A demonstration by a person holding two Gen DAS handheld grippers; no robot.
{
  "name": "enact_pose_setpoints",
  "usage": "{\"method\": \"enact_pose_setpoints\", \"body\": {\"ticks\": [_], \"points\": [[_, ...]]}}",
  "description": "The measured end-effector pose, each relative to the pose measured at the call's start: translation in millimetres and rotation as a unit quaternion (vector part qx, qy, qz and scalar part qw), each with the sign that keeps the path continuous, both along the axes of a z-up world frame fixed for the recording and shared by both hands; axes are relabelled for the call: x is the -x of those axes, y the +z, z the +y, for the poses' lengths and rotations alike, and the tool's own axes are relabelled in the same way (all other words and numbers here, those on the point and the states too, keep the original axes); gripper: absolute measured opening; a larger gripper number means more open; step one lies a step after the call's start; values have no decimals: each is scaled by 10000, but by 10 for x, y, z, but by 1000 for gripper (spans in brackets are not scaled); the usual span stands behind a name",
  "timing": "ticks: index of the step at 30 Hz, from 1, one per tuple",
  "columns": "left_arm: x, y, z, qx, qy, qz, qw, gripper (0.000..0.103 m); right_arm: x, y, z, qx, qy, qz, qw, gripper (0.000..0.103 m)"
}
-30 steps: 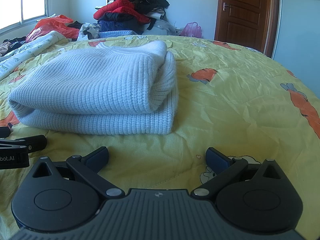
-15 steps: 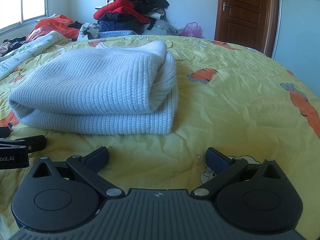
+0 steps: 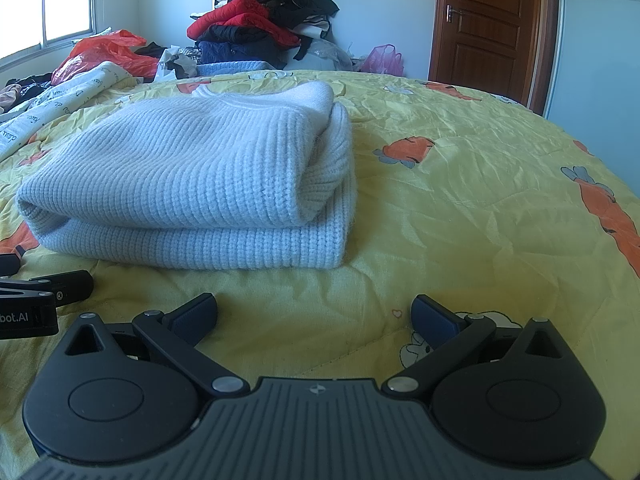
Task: Fold small clothes
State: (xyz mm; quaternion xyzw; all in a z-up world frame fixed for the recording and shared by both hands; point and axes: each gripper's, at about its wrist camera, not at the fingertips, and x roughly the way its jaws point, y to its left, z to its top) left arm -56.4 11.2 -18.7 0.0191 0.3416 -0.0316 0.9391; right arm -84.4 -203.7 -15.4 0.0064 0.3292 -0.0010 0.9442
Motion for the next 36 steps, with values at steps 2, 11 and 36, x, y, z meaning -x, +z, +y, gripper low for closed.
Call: {"method": "enact_pose_setpoints", "body": {"ticks": [2,11,36], "points": [[3,0,0,-1,1,0,10000,103,0,0,0,0,0,0,10000,103],[4,1,-1,-1,1,0,10000,103,0,0,-1,-1,1,1,10000,103],[-44,36,36,21,-6,43,10000,103,3,2,0,-1,6,10,10000,103]]}}
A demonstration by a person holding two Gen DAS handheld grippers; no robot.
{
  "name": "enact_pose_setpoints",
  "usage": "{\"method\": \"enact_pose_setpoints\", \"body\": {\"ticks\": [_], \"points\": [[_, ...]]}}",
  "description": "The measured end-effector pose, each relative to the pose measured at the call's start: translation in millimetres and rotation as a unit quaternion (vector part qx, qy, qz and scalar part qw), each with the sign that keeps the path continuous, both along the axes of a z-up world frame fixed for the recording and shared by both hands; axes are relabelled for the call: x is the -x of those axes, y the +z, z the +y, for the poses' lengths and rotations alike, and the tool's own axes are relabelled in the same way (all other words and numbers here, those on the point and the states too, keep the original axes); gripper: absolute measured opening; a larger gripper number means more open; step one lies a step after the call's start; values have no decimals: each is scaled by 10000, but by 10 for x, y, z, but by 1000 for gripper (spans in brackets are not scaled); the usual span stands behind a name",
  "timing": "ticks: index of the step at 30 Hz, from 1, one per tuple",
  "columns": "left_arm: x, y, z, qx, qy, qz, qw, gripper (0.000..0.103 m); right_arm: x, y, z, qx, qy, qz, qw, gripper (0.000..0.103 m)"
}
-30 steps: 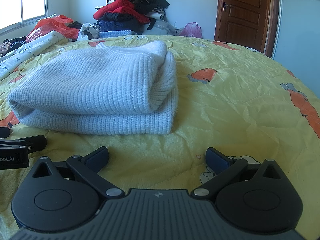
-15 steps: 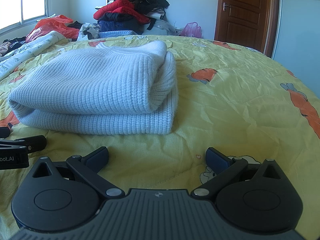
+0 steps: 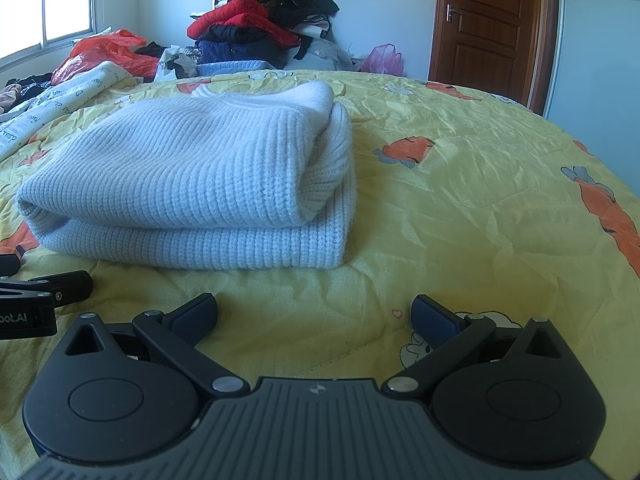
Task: Fold small clothes
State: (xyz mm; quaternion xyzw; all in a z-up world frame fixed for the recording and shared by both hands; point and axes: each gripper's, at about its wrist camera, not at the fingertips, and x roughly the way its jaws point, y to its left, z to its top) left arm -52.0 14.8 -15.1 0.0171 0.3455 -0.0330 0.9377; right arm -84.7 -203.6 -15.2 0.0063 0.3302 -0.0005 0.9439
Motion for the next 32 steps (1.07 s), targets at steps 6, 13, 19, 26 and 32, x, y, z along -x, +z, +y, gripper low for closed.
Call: {"method": "enact_pose_setpoints", "body": {"ticks": [6,13,19,26,32], "points": [[186,251,82,214,94,-49,9997,103,128,177,60,114,-29,245,9996,103],[379,438,106,337,-62,231,9991,103,413,412,225,260,310,124,9991,103],[447,428,111,619,-279,365,9970,103,420,444,285,302,384,122,9987,103],[668,502,-81,-5,-241,-92,9997,103,412,416,250,106,357,215,9991,103],[638,501,-11,-46,-61,-59,10000,103,427,406,241,18,360,243,9991,103]]}}
